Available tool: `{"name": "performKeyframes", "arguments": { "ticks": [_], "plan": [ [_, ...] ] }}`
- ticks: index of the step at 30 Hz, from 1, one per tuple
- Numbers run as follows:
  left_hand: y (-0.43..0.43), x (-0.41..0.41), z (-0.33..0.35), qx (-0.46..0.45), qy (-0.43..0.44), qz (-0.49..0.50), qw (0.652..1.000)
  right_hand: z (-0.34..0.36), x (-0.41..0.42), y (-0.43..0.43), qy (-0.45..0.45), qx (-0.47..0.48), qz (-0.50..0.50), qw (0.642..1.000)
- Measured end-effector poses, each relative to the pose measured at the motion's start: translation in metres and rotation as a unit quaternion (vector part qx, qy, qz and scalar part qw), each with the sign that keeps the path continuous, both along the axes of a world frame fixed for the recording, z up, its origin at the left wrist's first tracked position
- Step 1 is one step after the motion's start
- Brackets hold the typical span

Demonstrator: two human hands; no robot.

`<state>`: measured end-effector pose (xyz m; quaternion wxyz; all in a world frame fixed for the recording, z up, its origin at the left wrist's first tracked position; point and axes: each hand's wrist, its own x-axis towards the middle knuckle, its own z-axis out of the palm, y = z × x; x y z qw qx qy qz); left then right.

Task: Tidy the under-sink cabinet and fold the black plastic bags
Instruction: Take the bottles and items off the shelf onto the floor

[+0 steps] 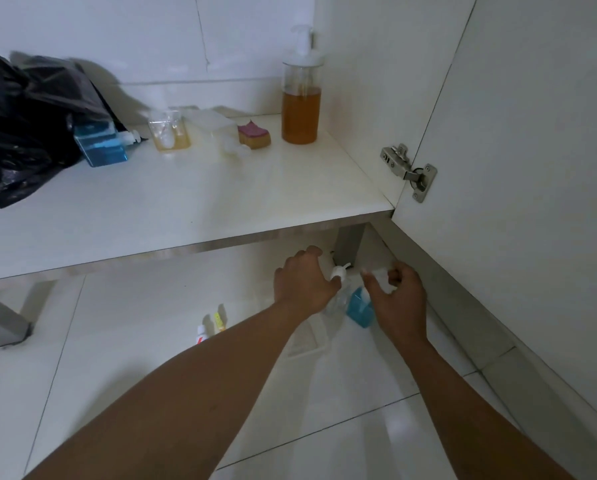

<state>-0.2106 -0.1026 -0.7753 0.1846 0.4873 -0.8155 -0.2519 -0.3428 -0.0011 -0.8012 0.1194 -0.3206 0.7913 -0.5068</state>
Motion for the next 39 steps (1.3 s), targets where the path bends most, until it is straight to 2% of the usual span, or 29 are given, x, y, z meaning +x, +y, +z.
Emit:
{"name": "performKeyframes", "arguments": {
  "ticks": [7, 13, 17, 20, 25, 28, 36, 39],
  "plan": [
    [-0.009, 0.025, 0.05, -0.063, 0.072, -0.019, 0.995, 0.058, 0.011, -0.038, 0.067, -0.028, 0.028, 0.997],
    [-0.036, 0.048, 0.094, -0.125, 0.11, 0.026, 0.986, 0.096, 0.041, -0.093, 0.121, -0.056, 0.108, 0.985],
    [-0.074, 0.077, 0.095, -0.138, 0.052, 0.067, 0.987, 0.1, 0.059, -0.132, 0.165, -0.005, 0.181, 0.97],
    [-0.101, 0.097, 0.082, -0.105, -0.013, 0.096, 0.99, 0.101, 0.064, -0.159, 0.182, 0.04, 0.205, 0.961],
    [-0.139, 0.109, 0.069, -0.117, -0.009, 0.098, 0.988, 0.099, 0.065, -0.211, 0.231, 0.092, 0.232, 0.94],
    [-0.16, 0.097, 0.071, -0.158, -0.05, 0.093, 0.982, 0.098, 0.057, -0.24, 0.277, 0.117, 0.239, 0.923],
    [-0.216, 0.067, 0.075, -0.304, -0.193, 0.083, 0.929, 0.092, 0.036, -0.324, 0.247, 0.111, 0.253, 0.929],
    [-0.229, 0.063, 0.075, -0.327, -0.203, 0.065, 0.921, 0.089, 0.032, -0.349, 0.236, 0.125, 0.242, 0.933]
  ]
}}
